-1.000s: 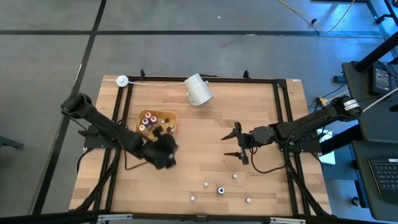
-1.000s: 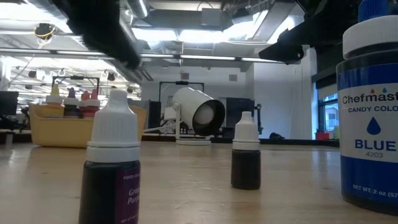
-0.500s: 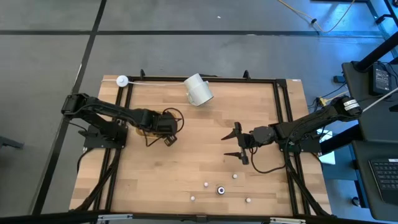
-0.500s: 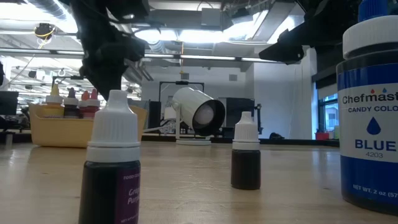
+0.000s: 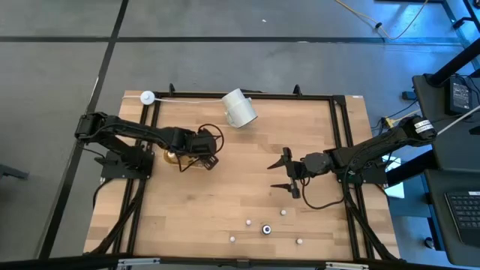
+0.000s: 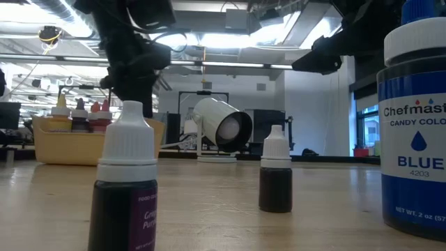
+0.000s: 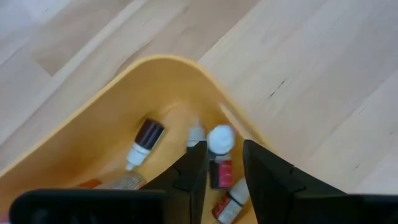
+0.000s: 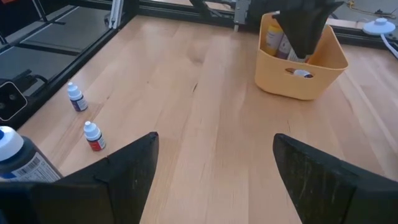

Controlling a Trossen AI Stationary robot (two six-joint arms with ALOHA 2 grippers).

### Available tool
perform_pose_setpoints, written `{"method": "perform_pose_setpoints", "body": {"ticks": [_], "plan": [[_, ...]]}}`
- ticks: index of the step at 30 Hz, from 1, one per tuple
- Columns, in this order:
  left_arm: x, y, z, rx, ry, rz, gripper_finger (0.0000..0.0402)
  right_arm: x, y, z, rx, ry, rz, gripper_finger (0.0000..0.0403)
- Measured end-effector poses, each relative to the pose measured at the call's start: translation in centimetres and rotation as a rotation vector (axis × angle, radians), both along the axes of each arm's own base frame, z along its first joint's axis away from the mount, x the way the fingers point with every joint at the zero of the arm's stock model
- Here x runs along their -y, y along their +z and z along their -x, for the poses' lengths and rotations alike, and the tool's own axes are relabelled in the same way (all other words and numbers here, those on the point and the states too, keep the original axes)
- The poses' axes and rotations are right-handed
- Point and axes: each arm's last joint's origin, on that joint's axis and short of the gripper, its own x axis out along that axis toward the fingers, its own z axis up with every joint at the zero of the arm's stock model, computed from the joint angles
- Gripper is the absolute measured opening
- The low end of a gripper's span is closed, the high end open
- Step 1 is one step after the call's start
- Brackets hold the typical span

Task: Pick & Place food coloring
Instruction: Put the small green food coloring bottle into the bin, then put the small purple food coloring bottle into the bin

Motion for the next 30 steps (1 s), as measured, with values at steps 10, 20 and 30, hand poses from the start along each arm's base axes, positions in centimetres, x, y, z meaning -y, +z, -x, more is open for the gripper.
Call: {"method": "perform_pose_setpoints", "body": {"ticks": [10, 20, 30], "plan": [[0.3, 0.5, -0.2, 0.004, -0.093, 0.014, 0.0093, 0.0, 0.0, 0.0, -0.004, 0.0, 0.001, 0.0316], [6.1, 4.2, -3.6, 0.418, -0.636, -0.054, 0.0091, 0.1, -0.1, 0.0, -0.01, -0.003, 0.003, 0.0316], [16.3, 1.4, -6.2, 0.705, -1.076, -0.065, 0.0095, 0.1, -0.1, 0.0, -0.011, -0.006, 0.001, 0.0316]]}}
